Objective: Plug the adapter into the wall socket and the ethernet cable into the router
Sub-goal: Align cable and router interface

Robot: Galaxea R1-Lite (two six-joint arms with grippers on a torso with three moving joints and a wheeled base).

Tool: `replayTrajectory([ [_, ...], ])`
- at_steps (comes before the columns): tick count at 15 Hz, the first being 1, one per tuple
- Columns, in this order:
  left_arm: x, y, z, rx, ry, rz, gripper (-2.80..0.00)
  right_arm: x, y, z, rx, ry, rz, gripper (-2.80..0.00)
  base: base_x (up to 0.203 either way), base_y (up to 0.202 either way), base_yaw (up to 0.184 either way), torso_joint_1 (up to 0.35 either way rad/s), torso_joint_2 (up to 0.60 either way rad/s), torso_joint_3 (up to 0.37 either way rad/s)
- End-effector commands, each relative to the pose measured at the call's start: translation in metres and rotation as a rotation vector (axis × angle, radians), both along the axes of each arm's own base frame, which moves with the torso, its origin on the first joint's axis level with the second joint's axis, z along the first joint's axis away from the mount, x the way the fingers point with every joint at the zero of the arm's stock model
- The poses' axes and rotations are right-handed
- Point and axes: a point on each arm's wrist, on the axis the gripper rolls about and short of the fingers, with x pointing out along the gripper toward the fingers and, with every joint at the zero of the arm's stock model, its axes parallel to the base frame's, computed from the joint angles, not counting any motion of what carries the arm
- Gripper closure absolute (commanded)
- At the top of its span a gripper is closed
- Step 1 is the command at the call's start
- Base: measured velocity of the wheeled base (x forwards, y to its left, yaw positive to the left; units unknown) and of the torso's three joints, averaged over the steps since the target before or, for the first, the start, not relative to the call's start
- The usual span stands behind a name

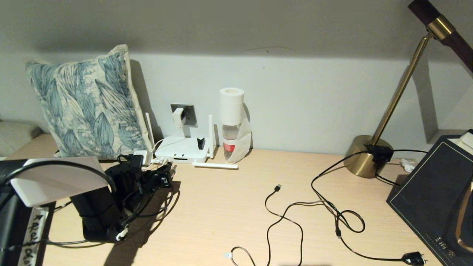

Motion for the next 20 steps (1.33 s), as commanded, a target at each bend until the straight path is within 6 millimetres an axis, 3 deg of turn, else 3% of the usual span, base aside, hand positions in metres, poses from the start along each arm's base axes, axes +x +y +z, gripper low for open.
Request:
replayTrajectory([
  [1,0.0,0.0,0.0,-0.001,-0.006,-0.001,0.0,0.0,0.0,0.0,-0.001,0.002,0.0,0.0,0.0,0.0,0.0,0.0,0.0,0.0],
  [20,0.012,0.001,-0.005,-0.001,-0.029,0.005,0.0,0.0,0.0,0.0,-0.001,0.003,0.0,0.0,0.0,0.0,0.0,0.0,0.0,0.0],
])
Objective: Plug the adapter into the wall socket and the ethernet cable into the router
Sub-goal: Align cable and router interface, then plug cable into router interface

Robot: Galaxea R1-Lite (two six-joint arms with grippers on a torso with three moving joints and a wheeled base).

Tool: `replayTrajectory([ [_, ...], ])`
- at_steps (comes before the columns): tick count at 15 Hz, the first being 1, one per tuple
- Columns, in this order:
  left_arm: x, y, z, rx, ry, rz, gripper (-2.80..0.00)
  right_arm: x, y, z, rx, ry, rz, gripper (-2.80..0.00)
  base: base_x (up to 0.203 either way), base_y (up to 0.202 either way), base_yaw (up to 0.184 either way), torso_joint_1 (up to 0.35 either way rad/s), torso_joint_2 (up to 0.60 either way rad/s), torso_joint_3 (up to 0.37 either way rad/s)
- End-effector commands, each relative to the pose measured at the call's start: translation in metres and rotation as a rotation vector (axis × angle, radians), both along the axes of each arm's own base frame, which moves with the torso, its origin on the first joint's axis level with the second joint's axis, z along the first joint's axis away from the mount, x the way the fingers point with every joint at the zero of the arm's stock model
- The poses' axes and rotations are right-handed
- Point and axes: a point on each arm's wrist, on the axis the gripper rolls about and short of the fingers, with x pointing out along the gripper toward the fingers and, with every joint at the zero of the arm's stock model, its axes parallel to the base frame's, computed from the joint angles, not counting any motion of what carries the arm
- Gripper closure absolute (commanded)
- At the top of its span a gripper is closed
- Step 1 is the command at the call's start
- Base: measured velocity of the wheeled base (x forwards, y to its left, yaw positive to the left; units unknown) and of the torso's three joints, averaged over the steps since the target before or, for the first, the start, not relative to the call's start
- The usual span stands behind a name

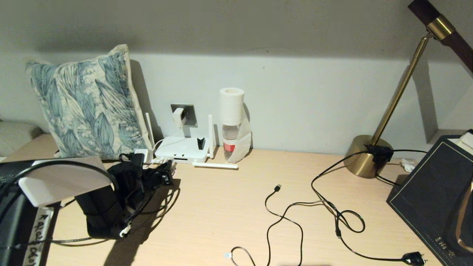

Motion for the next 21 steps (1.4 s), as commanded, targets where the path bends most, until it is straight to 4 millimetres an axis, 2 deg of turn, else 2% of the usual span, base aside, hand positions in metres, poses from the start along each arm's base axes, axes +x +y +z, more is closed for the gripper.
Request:
replayTrajectory([
  [1,0.0024,-0.0004,-0.0033,-0.001,-0.005,-0.001,0.0,0.0001,0.0,-0.0001,-0.001,0.002,0.0,0.0,0.0,0.0,0.0,0.0,0.0,0.0],
  [21,0.0065,-0.0039,-0.0018,-0.001,-0.022,-0.009,0.0,0.0001,0.0,0.0,-0.001,0.002,0.0,0.0,0.0,0.0,0.0,0.0,0.0,0.0],
])
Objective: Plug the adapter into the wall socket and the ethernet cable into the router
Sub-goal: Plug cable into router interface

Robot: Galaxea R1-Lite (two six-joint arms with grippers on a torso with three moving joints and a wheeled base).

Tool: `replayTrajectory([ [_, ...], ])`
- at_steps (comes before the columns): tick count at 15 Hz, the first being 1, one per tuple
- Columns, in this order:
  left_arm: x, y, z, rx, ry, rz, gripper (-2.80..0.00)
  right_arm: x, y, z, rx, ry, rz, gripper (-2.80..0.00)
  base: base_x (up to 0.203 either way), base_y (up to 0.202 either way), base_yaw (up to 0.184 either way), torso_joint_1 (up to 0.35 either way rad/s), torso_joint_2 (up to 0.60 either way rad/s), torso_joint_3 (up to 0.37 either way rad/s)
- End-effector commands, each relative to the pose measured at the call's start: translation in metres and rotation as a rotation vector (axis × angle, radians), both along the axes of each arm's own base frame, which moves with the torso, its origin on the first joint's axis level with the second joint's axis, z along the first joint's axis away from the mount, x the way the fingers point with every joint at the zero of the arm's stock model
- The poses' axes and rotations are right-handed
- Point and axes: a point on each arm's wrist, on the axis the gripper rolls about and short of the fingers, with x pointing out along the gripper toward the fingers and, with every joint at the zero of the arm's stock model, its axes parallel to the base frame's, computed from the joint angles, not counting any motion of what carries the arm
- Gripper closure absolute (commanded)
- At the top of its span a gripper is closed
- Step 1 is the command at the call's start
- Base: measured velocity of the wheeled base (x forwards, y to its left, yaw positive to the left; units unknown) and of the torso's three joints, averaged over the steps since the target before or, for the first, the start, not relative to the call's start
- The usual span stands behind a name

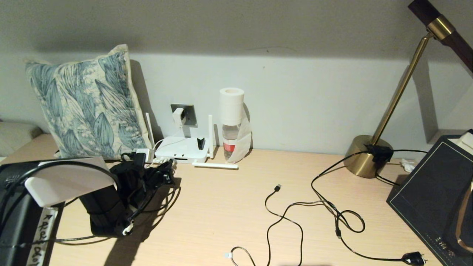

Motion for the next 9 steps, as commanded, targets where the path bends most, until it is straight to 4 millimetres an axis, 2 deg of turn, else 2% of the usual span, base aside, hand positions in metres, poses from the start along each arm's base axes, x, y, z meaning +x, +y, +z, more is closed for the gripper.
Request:
replayTrajectory([
  [1,0.0004,-0.0007,0.0007,-0.001,-0.009,-0.003,0.0,0.0001,0.0,-0.0001,-0.001,0.003,0.001,0.0,0.0,0.0,0.0,0.0,0.0,0.0],
  [9,0.0035,-0.0035,-0.0049,-0.001,-0.005,-0.008,0.0,0.0001,0.0,0.0,0.0,0.002,0.0,0.0,0.0,0.0,0.0,0.0,0.0,0.0],
])
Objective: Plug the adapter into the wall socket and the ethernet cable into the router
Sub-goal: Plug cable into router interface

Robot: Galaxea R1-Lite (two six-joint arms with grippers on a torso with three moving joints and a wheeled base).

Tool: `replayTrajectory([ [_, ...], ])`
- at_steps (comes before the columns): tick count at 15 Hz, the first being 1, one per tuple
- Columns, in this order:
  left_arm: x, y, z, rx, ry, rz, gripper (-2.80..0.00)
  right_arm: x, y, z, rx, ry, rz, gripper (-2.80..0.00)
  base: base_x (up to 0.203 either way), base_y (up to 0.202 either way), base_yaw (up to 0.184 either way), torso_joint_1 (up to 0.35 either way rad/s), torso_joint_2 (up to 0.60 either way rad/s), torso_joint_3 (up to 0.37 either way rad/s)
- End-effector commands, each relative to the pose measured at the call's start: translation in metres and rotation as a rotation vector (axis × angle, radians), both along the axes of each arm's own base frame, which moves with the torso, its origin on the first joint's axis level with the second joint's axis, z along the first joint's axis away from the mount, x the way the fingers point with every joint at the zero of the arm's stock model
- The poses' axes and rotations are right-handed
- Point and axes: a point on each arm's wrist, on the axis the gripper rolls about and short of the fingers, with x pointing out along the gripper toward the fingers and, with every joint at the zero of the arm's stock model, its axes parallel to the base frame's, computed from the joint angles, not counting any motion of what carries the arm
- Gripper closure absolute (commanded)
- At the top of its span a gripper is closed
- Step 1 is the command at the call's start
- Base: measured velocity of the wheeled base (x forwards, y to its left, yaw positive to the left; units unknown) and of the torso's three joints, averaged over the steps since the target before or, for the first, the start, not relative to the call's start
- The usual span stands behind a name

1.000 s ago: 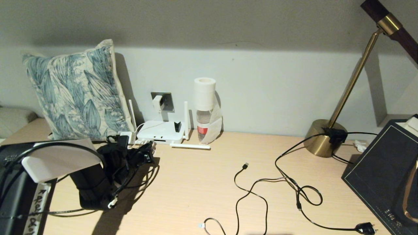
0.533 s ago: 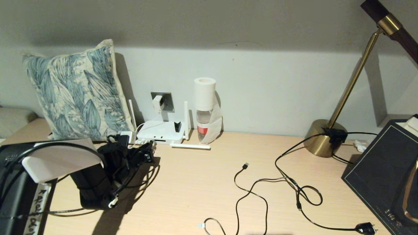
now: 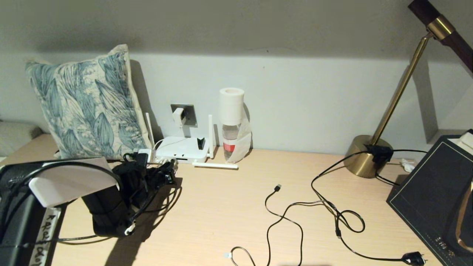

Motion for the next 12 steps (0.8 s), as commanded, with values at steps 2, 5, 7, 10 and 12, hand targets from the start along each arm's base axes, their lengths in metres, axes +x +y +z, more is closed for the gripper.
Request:
replayTrajectory([
  [2,0.0011,-0.0017,-0.0027,-0.001,-0.003,-0.003,0.0,0.0,0.0,-0.0002,-0.001,0.002,-0.001,0.0,0.0,0.0,0.0,0.0,0.0,0.0],
  [5,0.0014,-0.0017,-0.0046,-0.001,0.001,-0.005,0.0,0.0,0.0,-0.0001,-0.001,0.002,0.001,0.0,0.0,0.0,0.0,0.0,0.0,0.0],
  [7,0.002,-0.0018,-0.0066,0.0,0.004,-0.004,0.0,0.0001,0.0,-0.0001,-0.001,0.003,0.001,0.0,0.0,0.0,0.0,0.0,0.0,0.0],
  [10,0.0034,-0.0019,-0.0065,-0.001,-0.001,-0.005,0.0,0.0,0.0,-0.0002,-0.001,0.002,0.001,0.0,0.0,0.0,0.0,0.0,0.0,0.0],
  [12,0.004,-0.0014,-0.0059,-0.001,-0.004,-0.003,0.0,0.0,0.0,-0.0002,-0.001,0.002,0.001,0.0,0.0,0.0,0.0,0.0,0.0,0.0],
])
